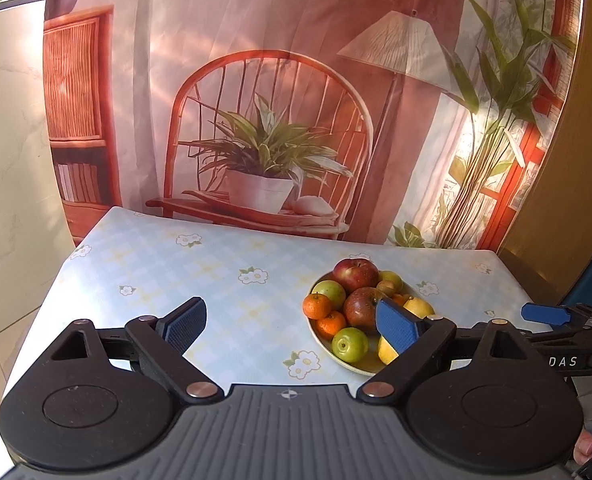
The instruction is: Organize fruits
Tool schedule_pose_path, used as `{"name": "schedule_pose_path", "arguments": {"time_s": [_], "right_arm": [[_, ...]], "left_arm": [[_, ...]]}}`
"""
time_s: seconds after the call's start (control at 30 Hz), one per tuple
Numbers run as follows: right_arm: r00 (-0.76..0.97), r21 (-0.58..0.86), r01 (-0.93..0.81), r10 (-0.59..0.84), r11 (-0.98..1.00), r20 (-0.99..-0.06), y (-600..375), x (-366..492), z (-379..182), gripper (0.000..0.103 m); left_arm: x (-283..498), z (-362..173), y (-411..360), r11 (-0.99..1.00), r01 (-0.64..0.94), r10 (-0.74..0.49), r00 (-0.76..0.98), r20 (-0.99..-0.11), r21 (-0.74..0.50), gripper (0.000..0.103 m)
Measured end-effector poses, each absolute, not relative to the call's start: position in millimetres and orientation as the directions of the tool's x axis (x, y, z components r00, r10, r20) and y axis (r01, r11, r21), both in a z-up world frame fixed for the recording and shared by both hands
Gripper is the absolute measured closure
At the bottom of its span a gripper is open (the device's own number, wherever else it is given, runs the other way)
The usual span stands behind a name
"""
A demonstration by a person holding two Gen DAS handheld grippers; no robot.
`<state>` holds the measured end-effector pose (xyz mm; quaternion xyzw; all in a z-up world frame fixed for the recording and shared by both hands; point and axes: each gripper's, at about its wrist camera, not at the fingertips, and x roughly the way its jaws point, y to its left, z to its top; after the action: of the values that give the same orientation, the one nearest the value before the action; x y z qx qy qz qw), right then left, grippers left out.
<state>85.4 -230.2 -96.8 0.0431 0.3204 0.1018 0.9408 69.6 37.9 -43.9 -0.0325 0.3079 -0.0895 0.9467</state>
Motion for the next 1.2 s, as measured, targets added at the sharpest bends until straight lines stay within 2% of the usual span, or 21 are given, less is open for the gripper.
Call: {"name": "schedule_pose_path", "arguments": {"time_s": [0.2, 0.57, 1.2], "right_arm": [[0.821, 0.146, -0.147, 0.203, 0.978, -0.534, -237, 53, -65, 0.000], [0.845, 0.147, -0.132, 0.189, 0.980, -0.501, -246, 28, -43, 0.000], [0.847, 0.154, -0.132, 0.192, 0.979, -0.496, -240, 22, -40, 0.000]], "left_arm": [[35, -27, 19, 0.976, 0.213, -0.198, 0.818, -0.541, -0.035, 0.009], [9, 0, 8, 0.980, 0.197, -0.186, 0.865, -0.466, -0.025, 0.009], [4, 2, 8, 0.984, 0.178, -0.161, 0.869, -0.468, -0.009, 0.009]]}}
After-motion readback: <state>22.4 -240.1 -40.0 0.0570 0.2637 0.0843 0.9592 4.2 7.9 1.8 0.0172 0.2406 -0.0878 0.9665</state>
